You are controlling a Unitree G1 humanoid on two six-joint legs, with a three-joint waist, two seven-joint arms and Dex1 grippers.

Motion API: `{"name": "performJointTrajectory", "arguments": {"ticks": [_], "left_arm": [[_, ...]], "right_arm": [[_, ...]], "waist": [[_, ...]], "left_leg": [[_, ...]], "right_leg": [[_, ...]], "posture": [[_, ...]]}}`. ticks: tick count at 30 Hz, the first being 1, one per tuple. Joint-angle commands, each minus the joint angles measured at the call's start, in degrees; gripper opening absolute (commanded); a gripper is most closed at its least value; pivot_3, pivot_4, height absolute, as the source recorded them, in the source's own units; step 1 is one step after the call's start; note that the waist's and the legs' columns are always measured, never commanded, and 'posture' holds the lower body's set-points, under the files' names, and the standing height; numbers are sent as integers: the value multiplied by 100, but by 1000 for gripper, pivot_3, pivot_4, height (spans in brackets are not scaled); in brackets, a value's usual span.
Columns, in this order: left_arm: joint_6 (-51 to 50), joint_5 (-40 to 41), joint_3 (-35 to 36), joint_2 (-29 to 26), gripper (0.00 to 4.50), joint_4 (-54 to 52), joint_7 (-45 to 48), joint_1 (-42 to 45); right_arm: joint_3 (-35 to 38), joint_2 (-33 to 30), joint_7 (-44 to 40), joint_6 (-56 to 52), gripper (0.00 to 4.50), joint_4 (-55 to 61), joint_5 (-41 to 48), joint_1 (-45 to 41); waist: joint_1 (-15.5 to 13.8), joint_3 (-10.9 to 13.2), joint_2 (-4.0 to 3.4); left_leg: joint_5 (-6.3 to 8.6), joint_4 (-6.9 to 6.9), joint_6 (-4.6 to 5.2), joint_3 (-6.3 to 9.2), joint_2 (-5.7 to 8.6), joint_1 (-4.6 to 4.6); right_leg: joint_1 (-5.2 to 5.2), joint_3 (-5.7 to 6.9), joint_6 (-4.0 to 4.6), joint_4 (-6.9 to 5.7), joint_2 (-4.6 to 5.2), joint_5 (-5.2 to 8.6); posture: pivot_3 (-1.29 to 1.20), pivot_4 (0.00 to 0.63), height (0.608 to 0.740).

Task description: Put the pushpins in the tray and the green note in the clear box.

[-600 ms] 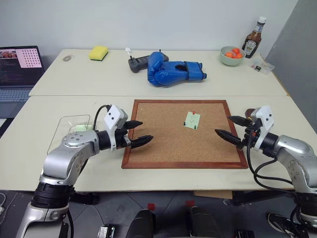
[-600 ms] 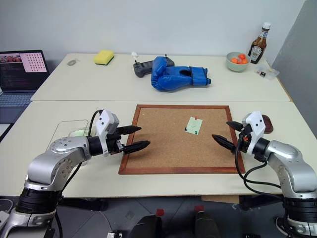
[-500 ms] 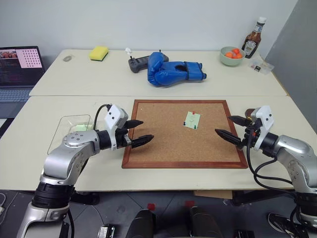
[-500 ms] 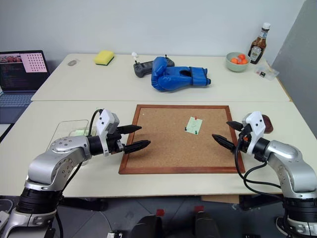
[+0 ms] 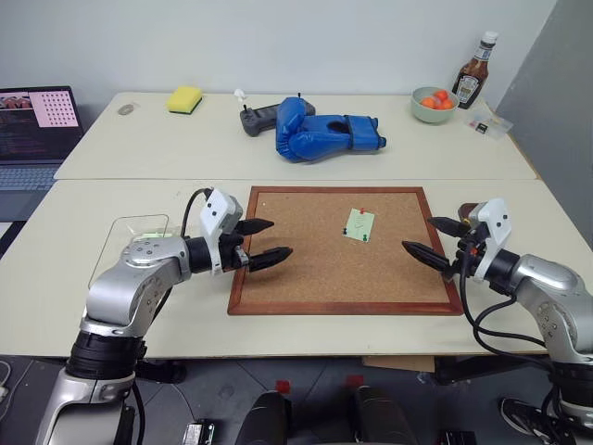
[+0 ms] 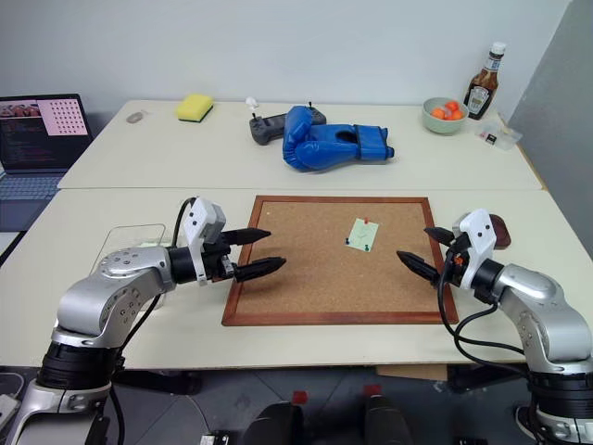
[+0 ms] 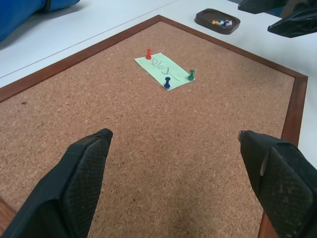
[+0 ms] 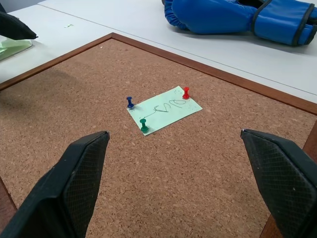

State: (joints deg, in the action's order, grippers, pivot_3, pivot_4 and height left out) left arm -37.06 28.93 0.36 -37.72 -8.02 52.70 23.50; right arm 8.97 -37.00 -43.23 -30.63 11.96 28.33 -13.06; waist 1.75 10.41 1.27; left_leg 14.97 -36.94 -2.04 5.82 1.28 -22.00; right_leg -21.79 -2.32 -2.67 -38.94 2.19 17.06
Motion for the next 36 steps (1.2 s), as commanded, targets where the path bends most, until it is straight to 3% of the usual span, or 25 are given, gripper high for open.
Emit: {"name": "performJointTrajectory", "arguments": {"ticks": [1, 6, 9, 29, 36], "left_arm": [[59, 43, 44, -21, 4338, -60, 98, 100], [27, 46, -9, -41, 4338, -77, 208, 96], [75, 24, -52, -19, 3955, -59, 290, 52], [783, -632, -625, 507, 108, 801, 381, 595], [781, -863, -831, 570, 18, 1087, 394, 685]], "right_arm": [[143, 17, 44, 24, 4500, 267, 108, -20], [115, 31, 38, 21, 4500, 287, 102, -41], [64, 76, 57, 22, 4500, 244, 77, -112], [-477, 684, 334, 225, 4500, -636, -397, -1038], [-728, 959, 340, 446, 4500, -1099, -651, -1367]], "waist": [[0, 0, 0], [0, 0, 0], [0, 0, 0], [12, 0, 0], [10, 0, -1]], "left_leg": [[0, 0, 0, 0, 0, 0], [0, 0, 0, 0, 0, 0], [0, 0, 0, 1, 0, 0], [0, 0, -1, 1, 1, 0], [-1, -1, -1, 0, 2, -2]], "right_leg": [[0, 0, 0, 0, 0, 0], [0, 0, 0, 0, 0, 0], [0, 1, 0, 0, 0, 0], [-3, 0, 0, -2, -1, 0], [-5, 0, 1, -3, -1, -1]], "posture": [[0, 150, 740], [0, 150, 740], [0, 150, 740], [0, 150, 740], [0, 150, 740]]}}
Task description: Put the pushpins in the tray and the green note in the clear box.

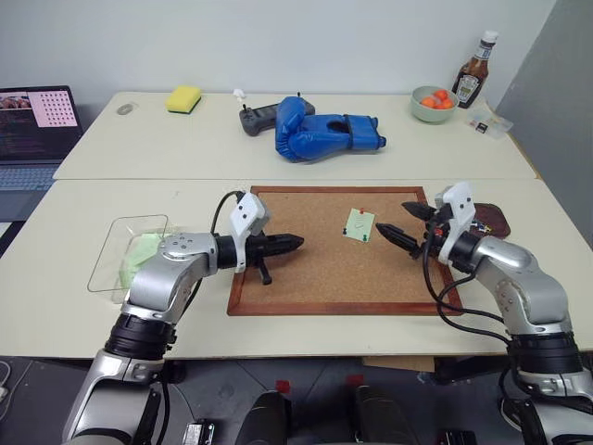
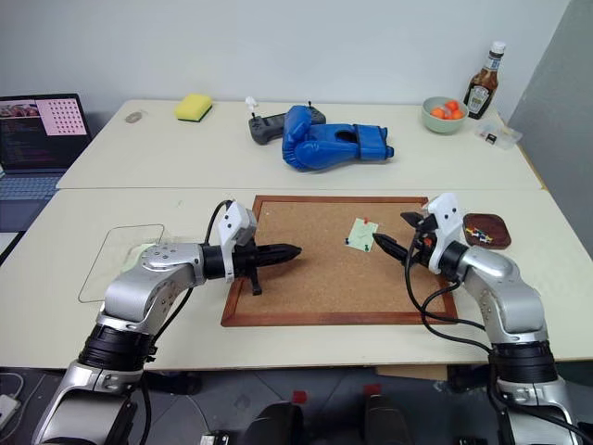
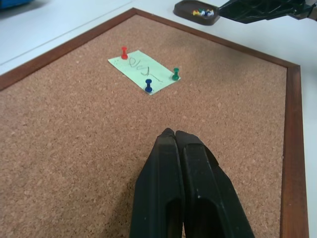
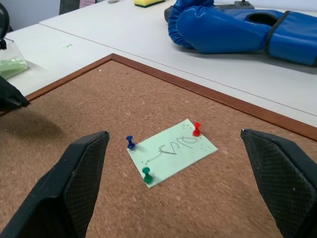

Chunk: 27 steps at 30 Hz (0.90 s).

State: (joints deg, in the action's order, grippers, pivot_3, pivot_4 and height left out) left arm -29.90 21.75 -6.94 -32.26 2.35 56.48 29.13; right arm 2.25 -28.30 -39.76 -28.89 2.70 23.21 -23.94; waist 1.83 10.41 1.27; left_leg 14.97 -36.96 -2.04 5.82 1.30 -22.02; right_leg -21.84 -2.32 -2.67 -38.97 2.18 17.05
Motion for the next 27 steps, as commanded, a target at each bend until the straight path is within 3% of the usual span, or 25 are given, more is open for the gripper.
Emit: {"name": "performJointTrajectory", "arguments": {"ticks": [1, 15, 24, 27], "left_arm": [[55, -244, -184, 38, 18, 136, -6, 126], [315, -1093, -962, 140, 18, 1019, 291, 160], [246, -1172, -978, 139, 18, 1025, 413, 206], [222, -1189, -986, 120, 0, 1005, 452, 202]], "right_arm": [[-96, 130, -21, 323, 4500, -302, -186, -356], [-436, 702, -195, 986, 4500, -2338, -751, -1554], [-517, 940, -354, 1582, 4500, -3828, -1108, -2217], [-457, 1000, -364, 1724, 4070, -4219, -1154, -2402]], "waist": [[3, 0, 0], [-8, -2, -4], [12, -3, -6], [17, -3, -6]], "left_leg": [[0, 0, 0, -1, 0, 0], [-1, -4, 0, 1, 3, 2], [-1, -2, 0, -3, 2, 7], [-1, -2, 0, -6, 2, 8]], "right_leg": [[-1, -1, 0, 0, 0, 0], [0, 1, 1, -7, 0, -1], [0, -2, 1, -6, 0, -2], [0, -4, 1, -6, 0, -2]], "posture": [[0, 150, 740], [0, 150, 740], [0, 150, 740], [0, 150, 740]]}}
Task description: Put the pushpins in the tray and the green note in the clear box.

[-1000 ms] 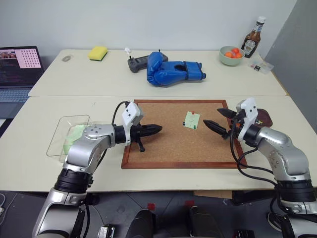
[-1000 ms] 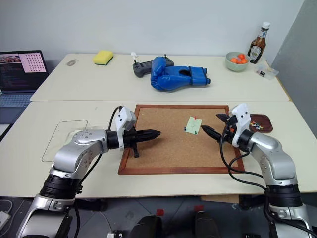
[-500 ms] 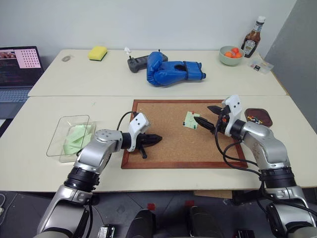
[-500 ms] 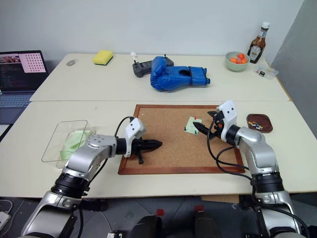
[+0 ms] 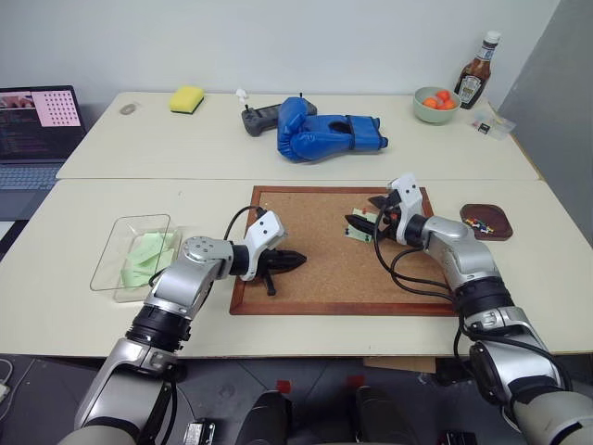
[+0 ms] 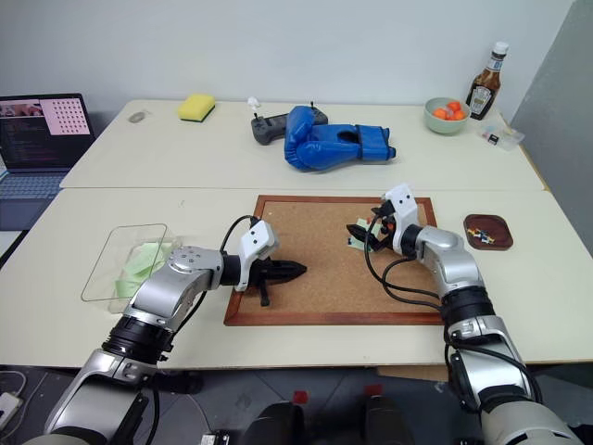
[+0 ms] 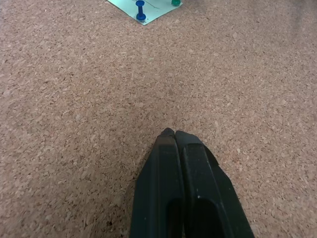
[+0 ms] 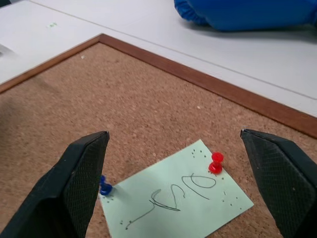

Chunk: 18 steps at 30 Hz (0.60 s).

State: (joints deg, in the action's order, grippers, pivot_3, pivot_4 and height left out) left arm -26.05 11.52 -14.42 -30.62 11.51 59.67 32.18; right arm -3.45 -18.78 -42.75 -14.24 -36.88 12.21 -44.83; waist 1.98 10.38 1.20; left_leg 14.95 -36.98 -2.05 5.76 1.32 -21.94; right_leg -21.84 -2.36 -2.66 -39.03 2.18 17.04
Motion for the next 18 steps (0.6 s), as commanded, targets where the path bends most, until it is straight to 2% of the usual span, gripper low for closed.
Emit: {"name": "performJointTrajectory", "arguments": {"ticks": [1, 18], "left_arm": [[-168, -172, -238, -48, 0, 82, 143, -111], [-263, -163, -184, -56, 0, -78, 153, -199]], "right_arm": [[127, 61, -63, 311, 3904, -384, -69, -367], [162, 111, 71, 1005, 496, -1567, -475, -848]], "waist": [[2, 0, 0], [20, -1, -1]], "left_leg": [[0, 0, 0, 0, 0, 1], [0, 1, 0, -1, -1, 2]], "right_leg": [[0, 0, 0, 0, 0, 0], [-1, -1, 0, -1, 0, 0]], "posture": [[0, 150, 740], [0, 150, 740]]}}
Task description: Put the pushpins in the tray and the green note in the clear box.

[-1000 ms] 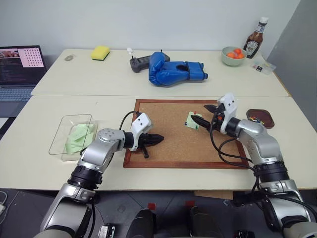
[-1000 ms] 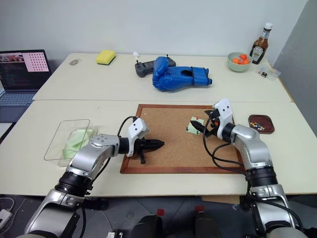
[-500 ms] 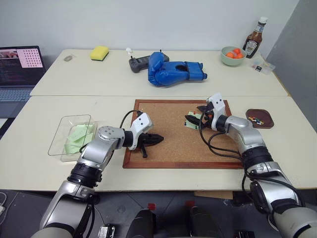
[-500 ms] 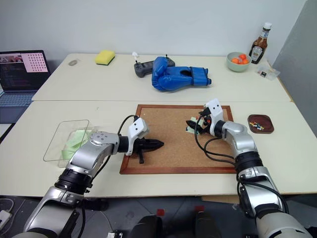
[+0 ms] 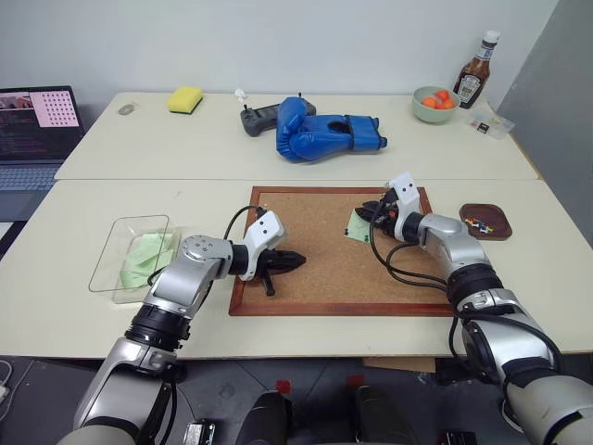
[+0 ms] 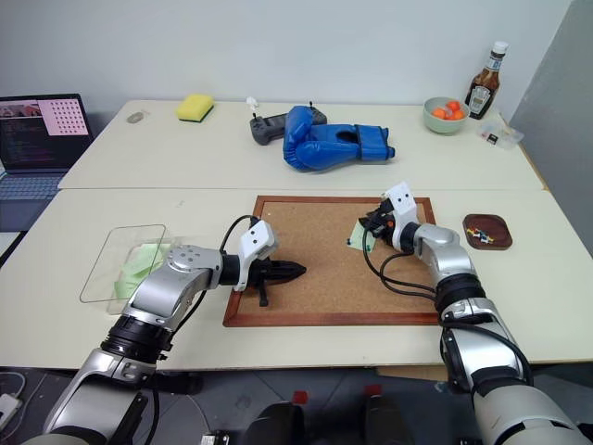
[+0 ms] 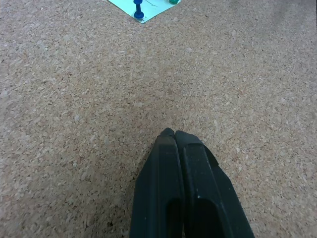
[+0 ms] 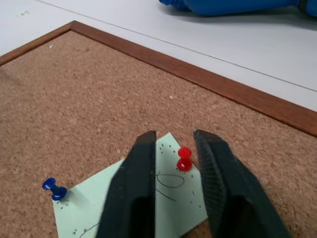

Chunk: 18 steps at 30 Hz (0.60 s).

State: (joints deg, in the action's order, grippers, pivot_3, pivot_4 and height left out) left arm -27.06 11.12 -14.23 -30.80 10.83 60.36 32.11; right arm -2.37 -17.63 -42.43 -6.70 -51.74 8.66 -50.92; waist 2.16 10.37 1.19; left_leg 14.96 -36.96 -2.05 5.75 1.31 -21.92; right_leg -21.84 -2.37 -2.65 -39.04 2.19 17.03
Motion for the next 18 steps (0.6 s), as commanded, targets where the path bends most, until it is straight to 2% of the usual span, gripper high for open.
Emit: {"name": "performJointTrajectory", "arguments": {"ticks": [1, 3, 12, 18], "left_arm": [[-165, -121, -199, -37, 0, -16, 80, -193], [-167, -122, -195, -37, 0, -21, 75, -196], [-159, -257, -204, -26, 0, 162, -53, -140], [-357, -451, -365, -86, 0, 318, -94, -75]], "right_arm": [[65, 2, 47, 270, 302, -125, -142, -254], [73, 9, 30, 298, 30, -177, -175, -271], [399, 48, -379, 343, 30, 102, 200, -239], [335, -34, -441, 438, 30, 321, 32, -125]], "waist": [[4, 0, 0], [8, 0, 0], [20, 0, -1], [27, -1, -3]], "left_leg": [[0, 0, 0, 0, 0, 0], [0, 0, 0, 1, 0, 0], [0, -1, 0, 1, 0, 0], [0, 0, 0, 1, 0, 0]], "right_leg": [[0, 0, 0, 0, 0, 0], [0, 0, 0, 0, 0, 0], [0, 0, 0, -2, 0, 0], [-1, 0, 0, -2, 0, 0]], "posture": [[0, 150, 740], [0, 150, 740], [0, 150, 740], [0, 150, 740]]}}
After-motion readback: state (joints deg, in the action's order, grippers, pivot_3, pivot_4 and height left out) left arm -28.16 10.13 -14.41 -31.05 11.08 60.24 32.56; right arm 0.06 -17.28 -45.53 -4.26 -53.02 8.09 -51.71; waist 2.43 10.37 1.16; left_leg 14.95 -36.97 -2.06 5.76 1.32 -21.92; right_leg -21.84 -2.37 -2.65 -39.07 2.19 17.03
